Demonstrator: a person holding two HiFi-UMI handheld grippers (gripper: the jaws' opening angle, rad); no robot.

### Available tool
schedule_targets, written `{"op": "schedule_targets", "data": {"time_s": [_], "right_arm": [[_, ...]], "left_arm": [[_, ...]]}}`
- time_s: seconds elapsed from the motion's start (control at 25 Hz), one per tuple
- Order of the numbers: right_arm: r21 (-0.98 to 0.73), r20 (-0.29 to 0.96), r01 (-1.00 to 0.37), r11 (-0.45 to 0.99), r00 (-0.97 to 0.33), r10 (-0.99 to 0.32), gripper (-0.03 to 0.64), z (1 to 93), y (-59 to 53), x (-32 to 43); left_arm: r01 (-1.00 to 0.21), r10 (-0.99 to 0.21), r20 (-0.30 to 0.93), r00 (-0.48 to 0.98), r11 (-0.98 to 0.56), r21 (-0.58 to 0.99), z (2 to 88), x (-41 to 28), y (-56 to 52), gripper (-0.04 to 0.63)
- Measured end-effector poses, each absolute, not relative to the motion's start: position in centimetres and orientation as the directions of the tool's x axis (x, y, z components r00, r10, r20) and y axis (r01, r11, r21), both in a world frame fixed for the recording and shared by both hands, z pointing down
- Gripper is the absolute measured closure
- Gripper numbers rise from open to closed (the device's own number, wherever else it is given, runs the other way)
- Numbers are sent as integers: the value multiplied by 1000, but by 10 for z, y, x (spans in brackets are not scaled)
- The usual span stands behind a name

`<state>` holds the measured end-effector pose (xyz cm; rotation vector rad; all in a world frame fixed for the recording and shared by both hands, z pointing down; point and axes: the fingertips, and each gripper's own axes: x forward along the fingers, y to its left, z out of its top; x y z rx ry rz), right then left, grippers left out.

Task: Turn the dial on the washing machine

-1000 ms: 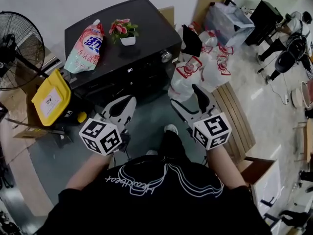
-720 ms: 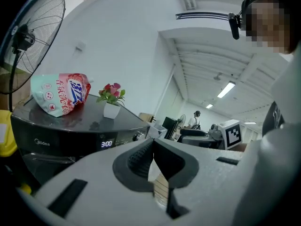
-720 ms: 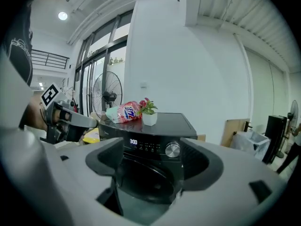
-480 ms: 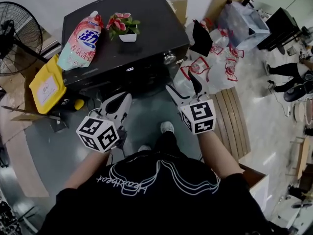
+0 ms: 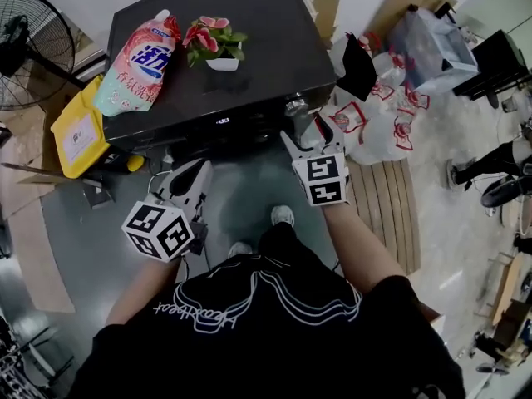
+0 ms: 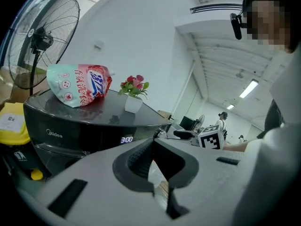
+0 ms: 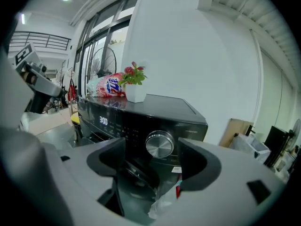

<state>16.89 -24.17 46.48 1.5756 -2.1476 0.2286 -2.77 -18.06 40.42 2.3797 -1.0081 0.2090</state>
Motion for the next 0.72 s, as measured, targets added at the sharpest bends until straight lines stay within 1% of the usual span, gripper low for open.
{"op": "schedule_targets", "data": {"time_s": [0.2,0.36,0.72], "right_arm": [[189,468,-921,341,-221,-856,284,486,-262,174],[237,450,-909,342,-209,-868,298,494,-274,177],[283,417,-903,324,-188,-889,327,502,-284,177]], "left_arm": [[-722,-632,356,688,-551,419,414,-31,-188,591],[-730,-636,364,680,-543,415,424,-35,-189,591],[-759,-654,392,647,-503,414,439,-48,-185,591]]}}
